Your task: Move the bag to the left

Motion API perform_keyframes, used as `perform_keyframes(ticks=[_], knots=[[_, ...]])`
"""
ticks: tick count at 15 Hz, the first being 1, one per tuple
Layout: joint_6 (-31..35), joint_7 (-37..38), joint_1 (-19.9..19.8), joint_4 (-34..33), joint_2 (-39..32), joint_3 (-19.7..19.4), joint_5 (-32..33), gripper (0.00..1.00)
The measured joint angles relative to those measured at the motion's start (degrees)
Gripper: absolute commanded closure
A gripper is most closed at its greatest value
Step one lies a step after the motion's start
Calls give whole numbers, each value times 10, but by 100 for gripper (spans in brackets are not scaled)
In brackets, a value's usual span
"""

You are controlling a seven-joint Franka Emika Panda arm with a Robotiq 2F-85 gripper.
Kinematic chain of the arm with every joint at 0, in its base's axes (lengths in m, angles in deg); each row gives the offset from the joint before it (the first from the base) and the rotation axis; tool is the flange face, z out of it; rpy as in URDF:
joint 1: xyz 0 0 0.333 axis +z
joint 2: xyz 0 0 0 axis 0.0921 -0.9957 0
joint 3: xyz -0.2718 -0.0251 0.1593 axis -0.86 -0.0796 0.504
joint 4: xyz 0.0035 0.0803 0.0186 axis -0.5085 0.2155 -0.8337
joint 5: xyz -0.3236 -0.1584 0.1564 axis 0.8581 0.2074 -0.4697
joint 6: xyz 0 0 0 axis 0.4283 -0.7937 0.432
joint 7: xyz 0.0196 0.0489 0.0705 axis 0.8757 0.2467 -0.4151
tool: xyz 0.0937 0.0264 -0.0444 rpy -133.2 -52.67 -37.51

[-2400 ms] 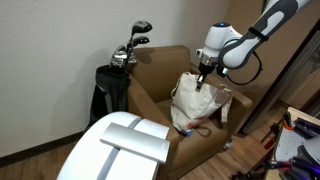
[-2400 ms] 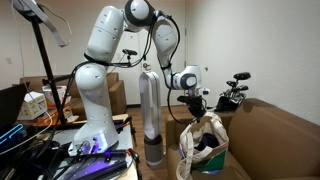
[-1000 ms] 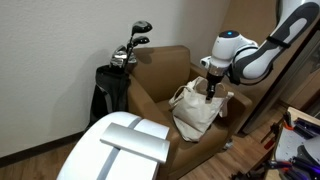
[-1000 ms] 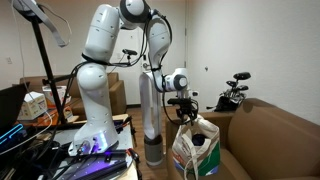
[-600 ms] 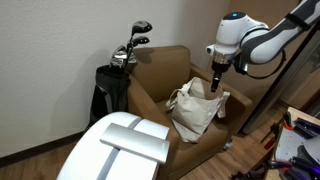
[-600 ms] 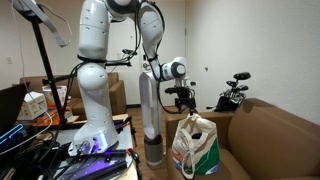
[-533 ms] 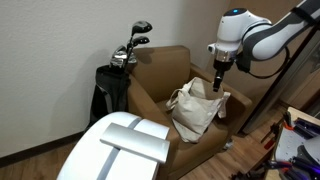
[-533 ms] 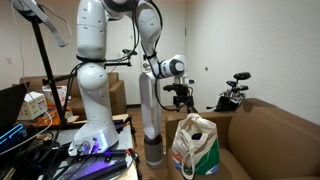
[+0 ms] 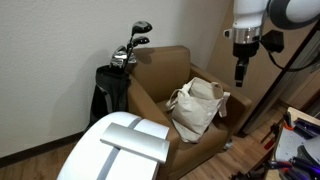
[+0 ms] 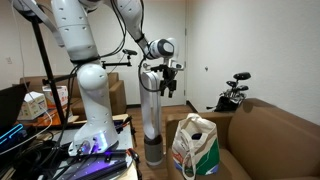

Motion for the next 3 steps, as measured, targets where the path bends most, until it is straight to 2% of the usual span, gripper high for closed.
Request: perform_keyframes(ticks=[3], knots=[[-1, 0, -4, 7, 7, 1, -1, 0]])
